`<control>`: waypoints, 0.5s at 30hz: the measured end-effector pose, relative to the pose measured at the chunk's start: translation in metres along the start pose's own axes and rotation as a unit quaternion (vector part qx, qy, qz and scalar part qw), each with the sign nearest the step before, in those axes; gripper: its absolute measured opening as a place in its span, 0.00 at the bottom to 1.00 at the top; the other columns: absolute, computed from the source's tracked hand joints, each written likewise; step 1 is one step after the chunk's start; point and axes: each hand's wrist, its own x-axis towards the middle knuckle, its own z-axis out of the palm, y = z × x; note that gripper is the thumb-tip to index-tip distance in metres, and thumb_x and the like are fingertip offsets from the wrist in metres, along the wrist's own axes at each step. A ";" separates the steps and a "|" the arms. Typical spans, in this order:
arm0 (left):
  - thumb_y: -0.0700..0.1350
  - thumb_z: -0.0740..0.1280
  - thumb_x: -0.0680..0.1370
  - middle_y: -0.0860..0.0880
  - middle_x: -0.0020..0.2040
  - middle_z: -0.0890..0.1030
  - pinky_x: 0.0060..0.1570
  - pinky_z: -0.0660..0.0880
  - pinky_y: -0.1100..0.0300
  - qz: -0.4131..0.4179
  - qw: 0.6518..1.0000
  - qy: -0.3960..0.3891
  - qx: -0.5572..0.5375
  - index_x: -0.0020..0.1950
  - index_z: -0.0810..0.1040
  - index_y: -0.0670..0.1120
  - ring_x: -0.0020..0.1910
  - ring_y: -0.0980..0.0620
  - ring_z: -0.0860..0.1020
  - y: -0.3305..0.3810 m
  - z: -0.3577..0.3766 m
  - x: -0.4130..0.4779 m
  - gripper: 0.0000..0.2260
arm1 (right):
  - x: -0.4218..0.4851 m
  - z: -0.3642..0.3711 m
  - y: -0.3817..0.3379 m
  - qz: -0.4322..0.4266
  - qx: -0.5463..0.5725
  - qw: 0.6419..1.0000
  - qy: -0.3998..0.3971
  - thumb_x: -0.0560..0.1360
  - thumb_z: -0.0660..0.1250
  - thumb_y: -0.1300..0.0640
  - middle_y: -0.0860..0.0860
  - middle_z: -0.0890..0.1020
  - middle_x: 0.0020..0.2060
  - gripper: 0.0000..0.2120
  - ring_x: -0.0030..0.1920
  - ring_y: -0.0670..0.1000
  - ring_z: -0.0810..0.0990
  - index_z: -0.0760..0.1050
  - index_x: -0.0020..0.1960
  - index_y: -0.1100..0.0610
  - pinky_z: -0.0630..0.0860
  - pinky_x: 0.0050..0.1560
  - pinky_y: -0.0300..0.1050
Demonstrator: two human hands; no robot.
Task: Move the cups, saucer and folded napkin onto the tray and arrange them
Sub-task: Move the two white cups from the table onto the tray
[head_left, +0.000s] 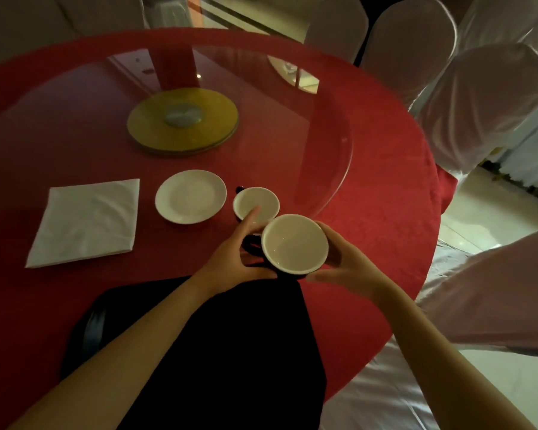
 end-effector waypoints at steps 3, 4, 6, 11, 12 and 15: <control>0.47 0.79 0.62 0.66 0.64 0.71 0.64 0.71 0.57 -0.030 0.998 -0.030 0.036 0.70 0.58 0.62 0.64 0.66 0.70 -0.012 -0.013 -0.017 0.44 | 0.003 0.020 0.006 0.019 -0.008 0.999 -0.045 0.62 0.78 0.65 0.48 0.72 0.66 0.44 0.66 0.47 0.72 0.61 0.70 0.46 0.72 0.62 0.39; 0.47 0.79 0.61 0.68 0.62 0.72 0.64 0.71 0.57 -0.039 0.998 -0.033 0.039 0.68 0.61 0.64 0.63 0.67 0.70 -0.016 -0.015 -0.023 0.42 | 0.003 0.026 0.009 0.026 -0.013 0.998 -0.059 0.62 0.77 0.65 0.48 0.72 0.66 0.44 0.66 0.46 0.72 0.60 0.70 0.45 0.73 0.61 0.38; 0.48 0.79 0.60 0.71 0.59 0.72 0.62 0.72 0.60 -0.055 0.997 -0.030 0.035 0.64 0.64 0.67 0.61 0.68 0.71 -0.025 -0.016 -0.035 0.39 | 0.003 0.040 0.017 0.041 -0.023 0.996 -0.075 0.63 0.77 0.64 0.49 0.70 0.66 0.44 0.66 0.47 0.72 0.59 0.70 0.44 0.73 0.60 0.38; 0.50 0.79 0.60 0.63 0.63 0.73 0.65 0.70 0.57 -0.098 0.995 0.023 0.027 0.67 0.65 0.61 0.64 0.64 0.70 -0.060 -0.005 -0.065 0.40 | -0.004 0.066 0.042 0.078 -0.024 0.994 -0.070 0.64 0.77 0.61 0.51 0.64 0.70 0.42 0.69 0.47 0.67 0.59 0.70 0.44 0.70 0.66 0.44; 0.50 0.79 0.60 0.61 0.64 0.73 0.65 0.70 0.57 -0.105 0.993 0.039 0.026 0.68 0.65 0.60 0.64 0.63 0.70 -0.066 -0.001 -0.070 0.40 | -0.006 0.068 0.047 0.090 -0.021 0.993 -0.071 0.65 0.76 0.62 0.51 0.65 0.70 0.42 0.69 0.47 0.67 0.58 0.71 0.47 0.70 0.66 0.45; 0.50 0.79 0.60 0.62 0.64 0.73 0.63 0.67 0.65 -0.106 0.990 0.082 0.033 0.67 0.65 0.61 0.64 0.64 0.69 -0.079 0.017 -0.081 0.39 | -0.010 0.073 0.059 0.122 -0.037 0.988 -0.089 0.67 0.75 0.63 0.47 0.67 0.69 0.43 0.69 0.44 0.68 0.54 0.74 0.51 0.69 0.67 0.44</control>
